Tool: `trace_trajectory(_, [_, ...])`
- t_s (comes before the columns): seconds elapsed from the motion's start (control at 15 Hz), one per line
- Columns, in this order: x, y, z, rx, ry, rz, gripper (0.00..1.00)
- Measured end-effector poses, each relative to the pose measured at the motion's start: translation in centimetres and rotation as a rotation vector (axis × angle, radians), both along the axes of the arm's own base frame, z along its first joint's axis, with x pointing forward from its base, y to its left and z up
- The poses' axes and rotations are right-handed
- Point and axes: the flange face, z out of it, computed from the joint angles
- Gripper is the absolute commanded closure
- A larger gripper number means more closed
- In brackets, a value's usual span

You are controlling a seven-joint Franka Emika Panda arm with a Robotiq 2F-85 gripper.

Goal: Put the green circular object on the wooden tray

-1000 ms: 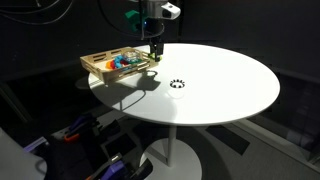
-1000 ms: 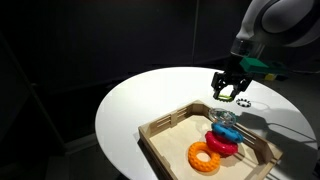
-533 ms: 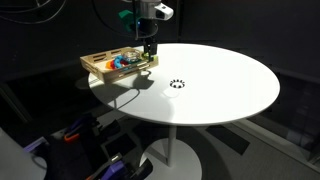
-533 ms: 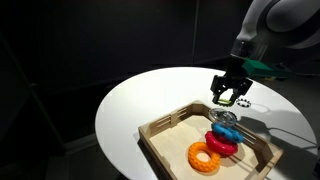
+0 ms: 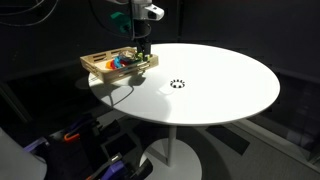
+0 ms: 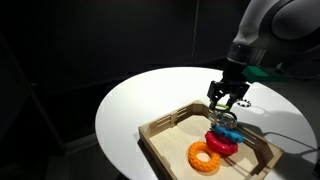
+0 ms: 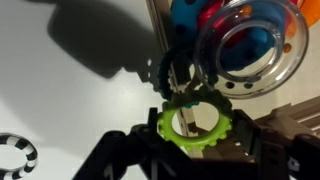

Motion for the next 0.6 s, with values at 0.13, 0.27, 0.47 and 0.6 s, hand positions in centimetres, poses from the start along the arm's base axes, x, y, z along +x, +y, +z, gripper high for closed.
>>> trace_trajectory(0.13, [-0.2, 0.9, 0.0, -0.012, -0.01, 0.033, 0.51])
trace_trajectory(0.27, [-0.5, 1.7, 0.0, -0.026, -0.016, 0.062, 0.06])
trace_trajectory(0.47, [-0.8, 2.6, -0.1, -0.045, -0.02, 0.088, 0.0])
trace_trajectory(0.6, [-0.9, 2.9, -0.1, -0.057, -0.022, 0.096, 0.0])
